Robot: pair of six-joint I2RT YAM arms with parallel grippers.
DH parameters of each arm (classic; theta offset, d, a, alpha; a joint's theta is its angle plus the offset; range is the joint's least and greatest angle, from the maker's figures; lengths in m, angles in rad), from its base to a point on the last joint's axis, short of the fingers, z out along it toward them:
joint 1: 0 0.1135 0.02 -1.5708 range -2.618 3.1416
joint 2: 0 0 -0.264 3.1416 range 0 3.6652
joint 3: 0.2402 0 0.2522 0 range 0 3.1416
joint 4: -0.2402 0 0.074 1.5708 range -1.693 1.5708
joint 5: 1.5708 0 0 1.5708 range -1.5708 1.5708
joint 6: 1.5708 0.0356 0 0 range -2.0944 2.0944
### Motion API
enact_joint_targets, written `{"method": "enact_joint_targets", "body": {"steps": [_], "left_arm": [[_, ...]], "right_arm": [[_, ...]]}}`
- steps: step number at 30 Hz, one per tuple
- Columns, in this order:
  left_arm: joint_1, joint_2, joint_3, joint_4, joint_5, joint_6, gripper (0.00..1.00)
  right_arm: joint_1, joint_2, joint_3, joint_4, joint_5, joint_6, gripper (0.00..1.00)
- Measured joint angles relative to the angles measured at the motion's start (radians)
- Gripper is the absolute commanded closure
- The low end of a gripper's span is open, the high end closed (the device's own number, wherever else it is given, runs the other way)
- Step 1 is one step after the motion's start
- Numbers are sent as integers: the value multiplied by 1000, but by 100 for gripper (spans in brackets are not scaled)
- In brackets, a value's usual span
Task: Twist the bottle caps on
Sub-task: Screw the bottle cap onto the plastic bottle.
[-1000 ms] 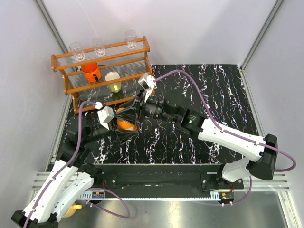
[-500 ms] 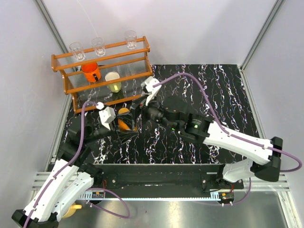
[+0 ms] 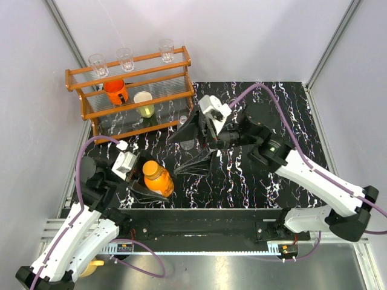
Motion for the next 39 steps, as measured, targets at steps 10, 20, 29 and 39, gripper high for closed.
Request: {"method": "enact_joint_targets", "body": {"steps": [10, 20, 29, 39], "left_arm": [[-1, 21, 0, -1, 44, -8, 85], [-1, 21, -35, -14, 18, -2, 85], [-2, 21, -35, -44, -17, 37, 86], [-10, 16, -34, -93, -40, 112, 86]], "right_arm": [[0, 178, 3, 229, -242, 157, 5], [28, 245, 66, 308, -296, 210, 17], [61, 292, 100, 292, -312, 209, 29], [63, 299, 129, 175, -258, 116, 64]]}}
